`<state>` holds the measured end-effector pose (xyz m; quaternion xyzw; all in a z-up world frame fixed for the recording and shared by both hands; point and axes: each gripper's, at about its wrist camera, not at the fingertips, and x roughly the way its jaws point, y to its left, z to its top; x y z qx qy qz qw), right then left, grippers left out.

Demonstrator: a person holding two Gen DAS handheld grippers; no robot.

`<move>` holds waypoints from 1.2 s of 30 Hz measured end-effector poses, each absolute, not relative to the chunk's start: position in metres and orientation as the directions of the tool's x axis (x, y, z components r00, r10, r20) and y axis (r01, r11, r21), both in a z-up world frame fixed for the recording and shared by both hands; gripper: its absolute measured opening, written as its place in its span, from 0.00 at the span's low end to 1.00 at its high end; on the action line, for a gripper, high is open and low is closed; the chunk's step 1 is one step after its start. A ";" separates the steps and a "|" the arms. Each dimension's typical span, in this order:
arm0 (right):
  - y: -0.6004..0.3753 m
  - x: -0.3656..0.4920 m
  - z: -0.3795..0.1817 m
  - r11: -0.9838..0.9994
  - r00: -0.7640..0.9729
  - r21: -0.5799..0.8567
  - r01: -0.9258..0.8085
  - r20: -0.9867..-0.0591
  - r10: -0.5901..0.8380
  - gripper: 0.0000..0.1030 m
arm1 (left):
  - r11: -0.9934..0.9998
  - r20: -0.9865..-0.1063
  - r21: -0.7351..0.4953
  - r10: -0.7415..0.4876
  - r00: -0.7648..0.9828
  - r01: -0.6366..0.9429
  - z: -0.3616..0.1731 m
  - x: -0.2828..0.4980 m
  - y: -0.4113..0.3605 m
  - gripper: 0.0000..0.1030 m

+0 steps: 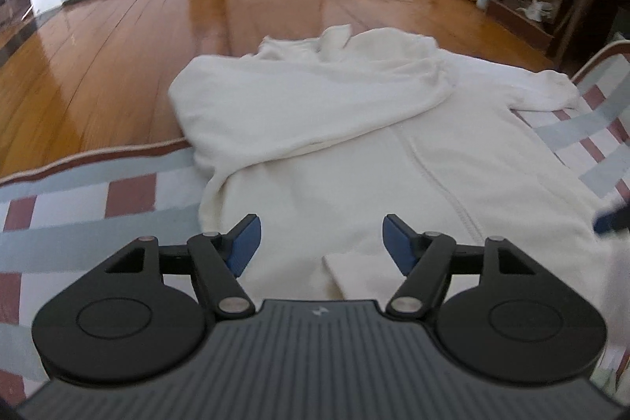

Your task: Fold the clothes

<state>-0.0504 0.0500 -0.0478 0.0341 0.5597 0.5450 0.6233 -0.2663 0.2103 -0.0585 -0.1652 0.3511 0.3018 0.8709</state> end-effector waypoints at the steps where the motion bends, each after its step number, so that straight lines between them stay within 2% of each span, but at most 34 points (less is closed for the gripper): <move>1: 0.051 -0.052 -0.042 0.415 -0.186 0.651 -0.636 -0.650 0.736 0.53 | 0.763 -0.704 -0.076 0.415 0.576 -0.642 -0.057 -0.266 0.209 0.66; 3: 0.060 -0.060 -0.035 0.419 -0.131 0.637 -0.647 -0.634 0.762 0.55 | 0.756 -0.695 -0.081 0.425 0.580 -0.650 -0.053 -0.268 0.209 0.68; 4: 0.064 -0.058 -0.036 0.410 -0.128 0.643 -0.647 -0.621 0.773 0.57 | 0.751 -0.693 -0.084 0.428 0.580 -0.655 -0.052 -0.270 0.208 0.73; 6: 0.072 -0.041 -0.055 0.358 -0.204 0.750 -0.556 -0.542 0.815 0.66 | 0.745 -0.695 -0.082 0.433 0.574 -0.662 -0.051 -0.272 0.207 0.83; 8: 0.078 -0.025 -0.082 0.333 -0.258 0.831 -0.445 -0.475 0.841 0.66 | 0.740 -0.708 -0.075 0.433 0.558 -0.668 -0.053 -0.274 0.208 0.84; 11: 0.067 -0.004 -0.109 0.420 -0.203 0.814 -0.400 -0.526 0.826 0.66 | 0.755 -0.719 -0.117 0.383 0.580 -0.645 -0.056 -0.273 0.213 0.84; 14: 0.049 0.020 -0.113 0.472 -0.134 0.767 -0.435 -0.574 0.808 0.66 | 0.796 -0.687 -0.150 0.343 0.641 -0.587 -0.053 -0.264 0.212 0.84; 18: 0.027 0.059 -0.091 0.567 -0.028 0.685 -0.459 -0.649 0.761 0.66 | 0.793 -0.738 -0.207 0.257 0.624 -0.572 -0.044 -0.221 0.232 0.84; 22: 0.003 0.114 -0.042 0.650 0.077 0.554 -0.520 -0.727 0.682 0.66 | 0.885 -0.722 -0.081 0.265 0.639 -0.458 -0.006 -0.151 0.236 0.84; 23: -0.006 0.125 -0.029 0.658 0.120 0.517 -0.547 -0.730 0.673 0.66 | 0.892 -0.722 -0.131 0.214 0.658 -0.433 0.000 -0.130 0.242 0.84; 25: -0.023 0.143 -0.010 0.658 0.225 0.458 -0.597 -0.692 0.686 0.66 | 0.856 -0.703 -0.321 0.072 0.707 -0.406 0.004 -0.087 0.253 0.84; 27: -0.031 0.155 -0.006 0.665 0.288 0.417 -0.619 -0.668 0.687 0.66 | 0.832 -0.651 -0.418 0.007 0.759 -0.366 0.002 -0.050 0.252 0.84; 29: -0.036 0.169 -0.016 0.701 0.339 0.382 -0.602 -0.673 0.658 0.66 | 0.861 -0.647 -0.373 0.026 0.762 -0.346 -0.006 -0.012 0.237 0.84; 32: -0.032 0.201 -0.043 0.766 0.370 0.376 -0.521 -0.709 0.600 0.65 | 0.900 -0.679 -0.243 0.109 0.726 -0.362 -0.023 0.031 0.220 0.84; 36: -0.011 0.259 -0.080 0.865 0.329 0.371 -0.339 -0.814 0.479 0.65 | 0.926 -0.699 -0.173 0.126 0.704 -0.337 -0.040 0.067 0.223 0.84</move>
